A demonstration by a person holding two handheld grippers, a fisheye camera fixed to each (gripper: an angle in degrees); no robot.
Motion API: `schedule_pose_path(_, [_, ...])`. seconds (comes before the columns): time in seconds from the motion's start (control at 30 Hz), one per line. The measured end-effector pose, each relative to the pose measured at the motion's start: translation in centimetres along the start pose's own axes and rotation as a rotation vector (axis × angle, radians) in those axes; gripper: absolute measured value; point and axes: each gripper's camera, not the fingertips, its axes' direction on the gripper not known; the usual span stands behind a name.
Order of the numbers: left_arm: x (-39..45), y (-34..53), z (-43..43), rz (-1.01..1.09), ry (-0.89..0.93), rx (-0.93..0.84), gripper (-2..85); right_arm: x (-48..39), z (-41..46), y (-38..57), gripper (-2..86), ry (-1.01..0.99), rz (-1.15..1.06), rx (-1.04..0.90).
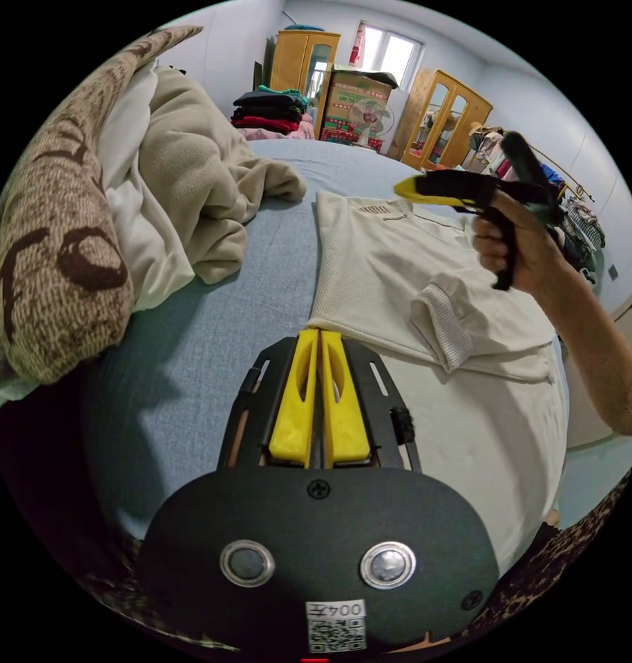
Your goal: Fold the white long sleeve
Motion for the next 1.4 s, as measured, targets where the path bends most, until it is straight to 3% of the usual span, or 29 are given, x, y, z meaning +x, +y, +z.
schedule_pose_path(0.2, [0.8,0.6,-1.5,0.034,-0.068,0.001,0.5,-6.0,-5.5,16.1,5.6,0.089,0.215,0.003])
schedule_pose_path(0.33, [-0.6,1.0,-2.6,0.011,-0.004,0.001,0.6,-11.4,-8.7,25.6,4.4,0.125,0.432,0.025])
schedule_pose_path(0.5, [-1.3,1.8,-7.0,0.003,-0.023,-0.011,0.4,-17.8,-15.1,32.5,0.4,0.186,0.503,0.033])
schedule_pose_path(0.63, [-2.9,5.1,-12.6,-0.064,0.088,0.024,0.2,-20.8,-20.7,38.4,-0.5,0.230,0.670,0.127])
schedule_pose_path(0.73, [-3.1,9.1,-15.8,-0.083,0.134,0.019,0.2,-21.1,-20.2,38.5,-0.7,0.247,0.709,0.256])
schedule_pose_path(0.87, [-2.5,14.5,-18.5,-0.062,0.179,-0.023,0.3,-20.1,-17.5,36.2,-0.7,0.309,0.673,0.255])
schedule_pose_path(1.03, [-2.8,21.1,-20.2,-0.066,0.250,-0.129,1.4,-20.2,-13.8,36.9,-0.7,0.428,0.655,0.074])
schedule_pose_path(1.4, [-4.7,27.9,-21.9,-0.039,0.296,-0.253,5.7,-27.2,-10.1,41.3,-0.5,0.567,0.564,-0.096])
